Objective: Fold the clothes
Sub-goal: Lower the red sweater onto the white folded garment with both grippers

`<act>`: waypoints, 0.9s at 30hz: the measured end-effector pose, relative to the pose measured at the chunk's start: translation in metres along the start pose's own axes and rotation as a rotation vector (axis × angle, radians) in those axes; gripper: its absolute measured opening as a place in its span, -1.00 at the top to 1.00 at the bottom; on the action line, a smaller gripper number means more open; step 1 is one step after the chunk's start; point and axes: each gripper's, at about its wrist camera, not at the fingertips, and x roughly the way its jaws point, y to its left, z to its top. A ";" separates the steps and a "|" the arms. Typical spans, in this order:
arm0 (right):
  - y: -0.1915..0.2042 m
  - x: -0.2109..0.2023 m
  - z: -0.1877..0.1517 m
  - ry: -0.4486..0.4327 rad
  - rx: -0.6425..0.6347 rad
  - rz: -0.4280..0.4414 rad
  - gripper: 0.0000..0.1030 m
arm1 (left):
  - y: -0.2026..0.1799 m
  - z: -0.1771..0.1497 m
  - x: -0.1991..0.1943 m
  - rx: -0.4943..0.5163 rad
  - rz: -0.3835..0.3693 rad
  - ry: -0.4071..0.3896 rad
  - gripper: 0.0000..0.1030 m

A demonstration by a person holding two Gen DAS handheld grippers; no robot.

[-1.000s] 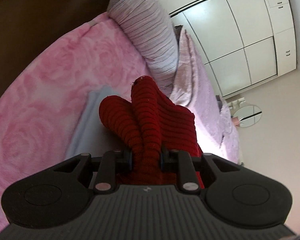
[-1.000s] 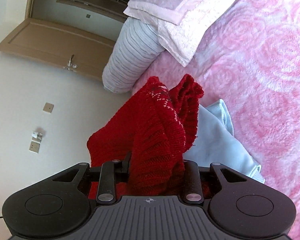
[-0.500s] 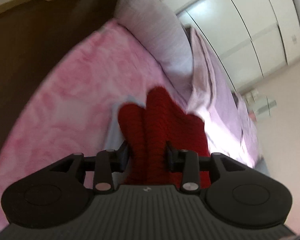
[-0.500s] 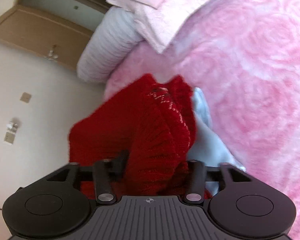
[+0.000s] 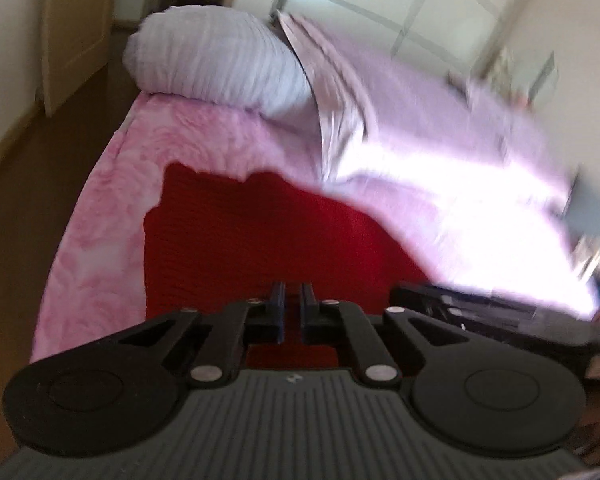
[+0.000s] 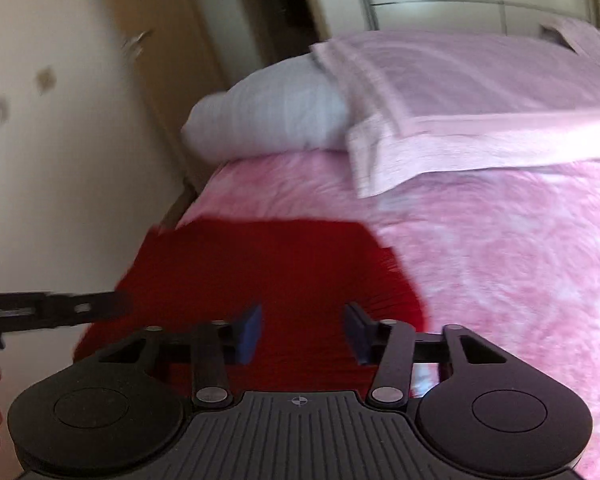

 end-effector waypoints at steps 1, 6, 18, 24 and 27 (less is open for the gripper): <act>0.006 0.007 -0.008 0.004 -0.034 -0.011 0.23 | 0.001 -0.007 0.008 0.020 0.020 0.007 0.88; 0.029 0.034 -0.037 0.024 -0.167 -0.052 0.23 | 0.023 -0.022 0.023 -0.060 -0.010 -0.023 0.87; 0.020 -0.015 -0.017 -0.006 -0.037 0.020 0.23 | -0.009 -0.009 -0.026 -0.022 0.079 -0.008 0.91; 0.038 0.016 -0.034 0.133 -0.096 0.035 0.23 | 0.007 -0.026 -0.004 -0.031 0.146 0.041 0.82; 0.041 0.018 -0.027 0.156 -0.107 0.031 0.23 | 0.010 -0.019 -0.004 -0.051 0.145 0.056 0.82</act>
